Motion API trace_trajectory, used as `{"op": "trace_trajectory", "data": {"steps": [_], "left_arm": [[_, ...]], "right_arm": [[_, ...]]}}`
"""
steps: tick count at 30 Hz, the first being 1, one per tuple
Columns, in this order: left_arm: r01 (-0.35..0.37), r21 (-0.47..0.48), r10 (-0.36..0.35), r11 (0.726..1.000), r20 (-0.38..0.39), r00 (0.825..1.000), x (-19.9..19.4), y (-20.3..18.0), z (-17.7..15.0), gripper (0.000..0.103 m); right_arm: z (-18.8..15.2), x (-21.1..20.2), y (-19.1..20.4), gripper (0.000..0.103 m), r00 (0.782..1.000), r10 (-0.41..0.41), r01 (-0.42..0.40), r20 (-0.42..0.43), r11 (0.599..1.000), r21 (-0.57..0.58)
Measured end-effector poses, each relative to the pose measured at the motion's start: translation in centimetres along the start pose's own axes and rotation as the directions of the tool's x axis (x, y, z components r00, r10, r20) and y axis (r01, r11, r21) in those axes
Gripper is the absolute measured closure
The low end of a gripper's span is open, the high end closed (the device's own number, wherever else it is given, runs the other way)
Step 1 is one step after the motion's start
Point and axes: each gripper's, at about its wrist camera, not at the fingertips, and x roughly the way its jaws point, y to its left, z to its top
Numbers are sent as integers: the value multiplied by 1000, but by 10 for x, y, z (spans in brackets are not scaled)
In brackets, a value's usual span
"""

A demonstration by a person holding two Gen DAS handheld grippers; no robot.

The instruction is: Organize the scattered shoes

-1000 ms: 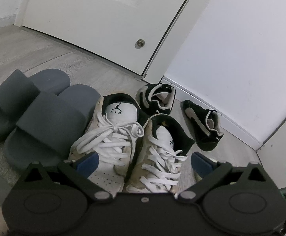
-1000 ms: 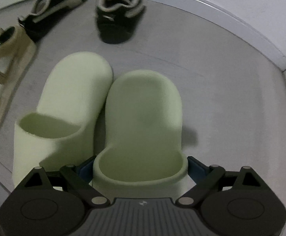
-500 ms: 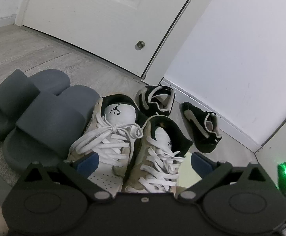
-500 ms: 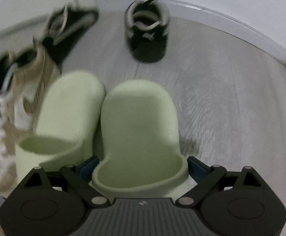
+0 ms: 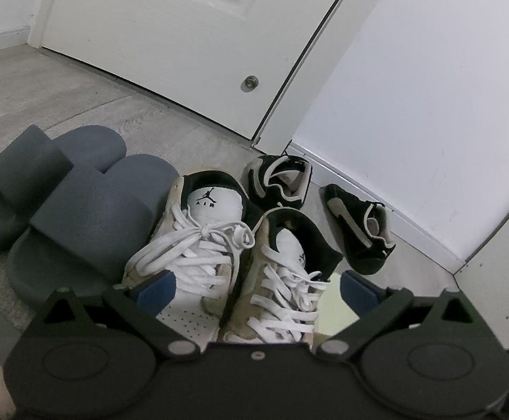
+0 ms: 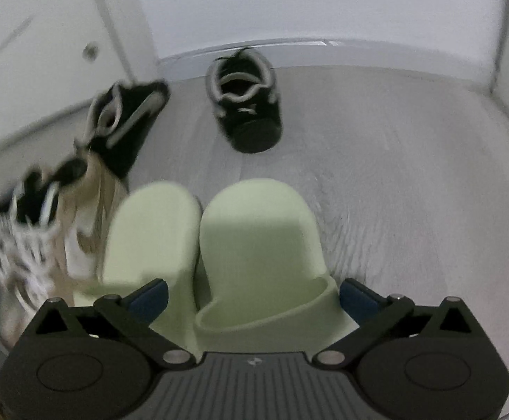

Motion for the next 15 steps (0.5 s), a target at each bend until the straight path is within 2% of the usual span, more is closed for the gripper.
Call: {"op": "trace_trajectory", "data": {"steps": [1,2,5,8,12,15], "left_arm": [[-1,0,1,1000,-1,1000,0,0,0,1],[-2,0,2,1000,-1,1000,0,1,0,1],[-3,1,3,1000,-2,1000,0,0,0,1],[-4,0,4,1000,-4,1000,0,0,1,1],[-3,2,3,1000,-8,1000,0,0,1,1],[-3,8,3,1000,-10,1000,1,-1,1,1]], "right_arm": [[-2,-7,12,0,999,-30,32,31,997,-66],[-4,-11,18,1,999,-26,30,44,995,-100],[-7,-21,33,13,998,0,12,66,984,-177],[-16,-31,52,16,996,84,-75,23,961,-265],[-29,-31,75,17,995,98,-98,-20,912,-399],[-35,-22,94,20,998,57,-60,-21,871,-488]]}}
